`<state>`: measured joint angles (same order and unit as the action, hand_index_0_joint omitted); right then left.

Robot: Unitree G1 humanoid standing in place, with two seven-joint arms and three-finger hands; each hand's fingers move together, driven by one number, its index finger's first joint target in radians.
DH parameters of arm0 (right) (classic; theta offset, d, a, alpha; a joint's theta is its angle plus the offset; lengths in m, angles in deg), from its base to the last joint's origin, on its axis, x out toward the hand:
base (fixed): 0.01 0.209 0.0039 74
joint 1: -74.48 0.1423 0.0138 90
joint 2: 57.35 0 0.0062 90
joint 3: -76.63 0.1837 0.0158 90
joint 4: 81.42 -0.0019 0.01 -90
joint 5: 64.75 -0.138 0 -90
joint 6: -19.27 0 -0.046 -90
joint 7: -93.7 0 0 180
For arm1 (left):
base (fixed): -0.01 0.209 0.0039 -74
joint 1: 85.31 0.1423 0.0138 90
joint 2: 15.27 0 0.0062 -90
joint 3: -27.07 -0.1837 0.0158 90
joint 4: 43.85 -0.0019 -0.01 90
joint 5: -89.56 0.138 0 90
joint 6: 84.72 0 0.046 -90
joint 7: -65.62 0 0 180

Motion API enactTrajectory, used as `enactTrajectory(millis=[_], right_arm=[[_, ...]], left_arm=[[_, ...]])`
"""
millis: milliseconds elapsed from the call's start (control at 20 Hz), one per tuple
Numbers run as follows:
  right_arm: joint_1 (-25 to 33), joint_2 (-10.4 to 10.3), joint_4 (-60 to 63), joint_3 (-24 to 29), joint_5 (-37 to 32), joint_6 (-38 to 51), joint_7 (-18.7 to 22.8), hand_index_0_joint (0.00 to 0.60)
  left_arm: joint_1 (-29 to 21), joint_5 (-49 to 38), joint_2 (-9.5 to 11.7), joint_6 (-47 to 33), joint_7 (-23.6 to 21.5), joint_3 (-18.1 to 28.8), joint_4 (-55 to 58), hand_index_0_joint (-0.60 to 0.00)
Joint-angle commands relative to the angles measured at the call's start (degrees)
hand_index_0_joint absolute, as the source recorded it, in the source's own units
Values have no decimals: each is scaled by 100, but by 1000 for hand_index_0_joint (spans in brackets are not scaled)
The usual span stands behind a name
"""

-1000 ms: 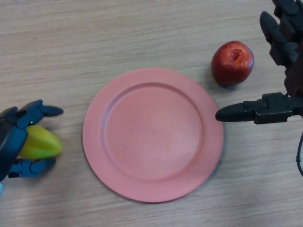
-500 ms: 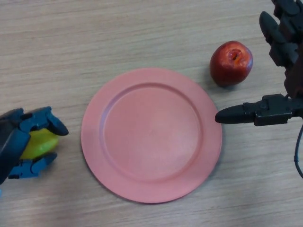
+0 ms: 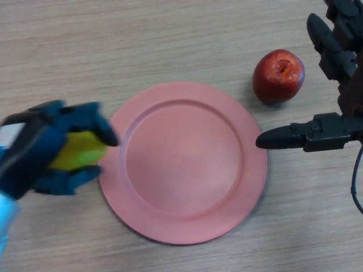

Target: Pick up the yellow starfruit and place it on the plate

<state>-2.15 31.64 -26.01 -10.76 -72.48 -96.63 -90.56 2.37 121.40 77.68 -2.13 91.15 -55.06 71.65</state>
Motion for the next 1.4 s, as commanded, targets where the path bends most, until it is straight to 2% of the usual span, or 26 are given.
enactTrajectory(millis=[50,200,250,450,500,600,650,750,850,900,950,1000,1050,1100,1150,1400], right_arm=[[176,174,-400,362,-197,565,215,0],[161,175,-362,361,-111,670,185,0],[169,161,-363,365,-127,674,197,0],[87,179,-366,389,-28,729,116,0],[102,183,-355,405,-13,744,121,0],[93,186,-348,413,-15,762,133,0],[124,207,-381,422,-14,676,128,0],[111,201,-403,429,-30,650,130,0],[103,219,-426,397,96,611,128,0],[95,212,-435,396,115,622,124,0],[94,209,-447,402,114,613,120,0],[94,206,-460,406,110,605,119,0],[85,195,-486,408,96,607,121,0],[80,185,-498,401,93,621,133,0],[79,181,-474,367,137,643,147,0],[97,158,-526,338,166,506,123,0]], left_arm=[[-238,426,22,-579,-449,-152,-2,-600],[-506,819,-147,-1116,-1210,-587,-626,-600],[-687,1113,-196,-1434,-1643,-754,-993,-600],[-1073,1156,-520,-1490,-2025,-1233,-1556,-600],[-1139,1321,-529,-1554,-1970,-1329,-1697,-600],[-1237,1317,-631,-1366,-1327,-1465,-1852,-600],[-1223,1224,-699,-1272,-1215,-1482,-1891,-600],[-1202,526,-773,-608,-1166,-1589,-1681,-600],[-1253,219,-798,-377,-1276,-1644,-1628,-600],[-1260,169,-800,-330,-1280,-1657,-1622,-550],[-1262,120,-801,-267,-1257,-1667,-1599,-400],[-1266,106,-802,-224,-1242,-1671,-1585,-300],[-1269,139,-804,-200,-1249,-1662,-1570,-150],[-1271,188,-805,-182,-1278,-1642,-1552,-50],[-1275,236,-806,-127,-1288,-1595,-1506,0],[-1234,-5,-798,210,-1458,-1253,-860,0]])
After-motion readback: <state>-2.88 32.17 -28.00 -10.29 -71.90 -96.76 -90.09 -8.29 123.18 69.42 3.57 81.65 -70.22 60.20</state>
